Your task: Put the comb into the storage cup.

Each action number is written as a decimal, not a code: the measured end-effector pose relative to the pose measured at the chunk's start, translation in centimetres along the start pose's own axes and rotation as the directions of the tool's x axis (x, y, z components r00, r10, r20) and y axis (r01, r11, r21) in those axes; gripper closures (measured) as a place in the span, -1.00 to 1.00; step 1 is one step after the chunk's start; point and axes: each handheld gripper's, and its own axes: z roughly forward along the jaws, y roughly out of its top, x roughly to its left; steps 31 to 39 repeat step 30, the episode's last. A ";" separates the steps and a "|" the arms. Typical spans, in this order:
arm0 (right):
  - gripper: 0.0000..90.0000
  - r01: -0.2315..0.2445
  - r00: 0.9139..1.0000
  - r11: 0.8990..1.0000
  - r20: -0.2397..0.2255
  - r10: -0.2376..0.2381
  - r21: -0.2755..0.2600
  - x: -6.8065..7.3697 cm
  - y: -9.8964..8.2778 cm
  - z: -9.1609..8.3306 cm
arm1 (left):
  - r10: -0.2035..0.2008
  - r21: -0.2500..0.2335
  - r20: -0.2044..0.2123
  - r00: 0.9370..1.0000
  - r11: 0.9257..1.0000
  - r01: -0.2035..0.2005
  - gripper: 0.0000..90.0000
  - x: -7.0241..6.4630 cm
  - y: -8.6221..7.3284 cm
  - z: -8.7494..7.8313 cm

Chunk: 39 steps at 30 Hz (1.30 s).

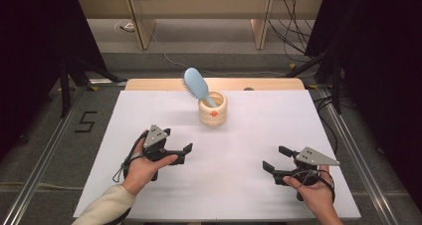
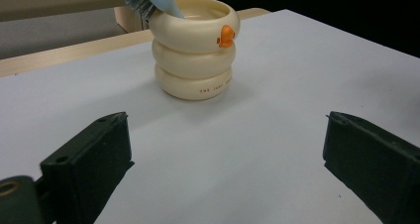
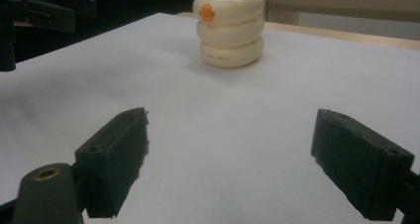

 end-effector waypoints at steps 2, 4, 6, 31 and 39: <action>-0.65 0.000 1.000 1.000 0.000 0.000 0.001 0.0 0.0 0.0 | 0.008 0.002 -0.001 1.000 1.000 -0.008 -0.91 0.0 -0.3 -0.4; -0.65 0.001 1.000 1.000 0.001 -0.001 0.000 0.0 0.0 0.0 | 0.010 -0.001 -0.003 1.000 1.000 -0.010 -0.91 0.2 -0.5 -0.8; -0.65 0.003 1.000 1.000 0.000 -0.003 -0.001 0.0 0.0 0.0 | 0.013 -0.006 -0.010 1.000 1.000 -0.013 -0.91 0.3 -0.7 -1.2; -0.65 0.016 1.000 1.000 0.000 -0.016 0.013 0.1 -0.2 0.3 | 0.007 0.013 -0.029 1.000 1.000 -0.007 -0.90 1.3 -2.6 -2.8; -0.65 0.016 1.000 1.000 0.000 -0.016 0.013 0.1 -0.2 0.3 | 0.007 0.013 -0.029 1.000 1.000 -0.007 -0.90 1.3 -2.6 -2.8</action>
